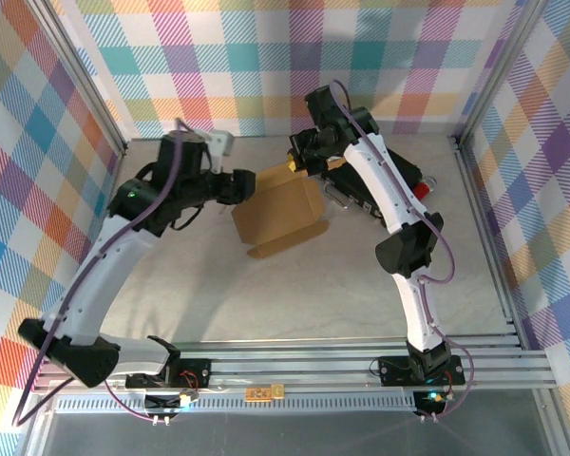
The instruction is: Fold the paper box
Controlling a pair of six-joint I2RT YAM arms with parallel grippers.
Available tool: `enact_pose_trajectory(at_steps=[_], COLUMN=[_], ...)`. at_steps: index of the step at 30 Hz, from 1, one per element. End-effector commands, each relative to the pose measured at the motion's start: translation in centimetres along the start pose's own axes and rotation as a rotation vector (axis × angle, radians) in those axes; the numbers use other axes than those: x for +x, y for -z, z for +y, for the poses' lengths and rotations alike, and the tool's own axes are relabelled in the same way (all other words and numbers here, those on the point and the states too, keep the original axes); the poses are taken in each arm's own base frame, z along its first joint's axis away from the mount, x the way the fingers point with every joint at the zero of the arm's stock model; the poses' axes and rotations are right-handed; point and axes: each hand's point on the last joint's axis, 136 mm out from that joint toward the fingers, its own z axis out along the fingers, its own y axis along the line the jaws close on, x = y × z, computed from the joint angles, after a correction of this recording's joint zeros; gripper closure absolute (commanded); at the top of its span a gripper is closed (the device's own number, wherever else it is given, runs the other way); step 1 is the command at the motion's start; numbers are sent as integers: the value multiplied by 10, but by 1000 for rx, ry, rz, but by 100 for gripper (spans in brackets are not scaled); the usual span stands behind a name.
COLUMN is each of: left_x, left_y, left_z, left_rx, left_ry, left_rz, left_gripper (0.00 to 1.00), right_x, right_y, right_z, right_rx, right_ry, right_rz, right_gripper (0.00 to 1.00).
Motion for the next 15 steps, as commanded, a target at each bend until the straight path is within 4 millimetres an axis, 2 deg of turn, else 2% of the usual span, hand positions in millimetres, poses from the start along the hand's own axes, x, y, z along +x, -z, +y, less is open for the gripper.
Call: enact_pose_trajectory(at_steps=[1, 6, 10, 11, 14, 15], left_x=[2, 10, 15, 17, 24, 28], left_y=[-28, -53, -61, -64, -72, -74], left_z=[-2, 1, 4, 5, 3, 0], left_rx=[-67, -124, -145, -151, -138, -128], left_ry=[-255, -388, -429, -433, -439, -446], left_rz=[9, 55, 72, 78, 104, 118], left_gripper=[28, 30, 39, 44, 70, 75], right_x=[3, 0, 1, 1, 3, 3], right_y=[10, 10, 5, 3, 1, 0], right_z=[-5, -9, -10, -10, -13, -13], right_rx=[14, 29, 36, 37, 46, 49], right_ry=[10, 16, 14, 13, 12, 11], right_rz=[26, 28, 45, 52, 65, 65], right_gripper=[100, 100, 100, 100, 100, 100])
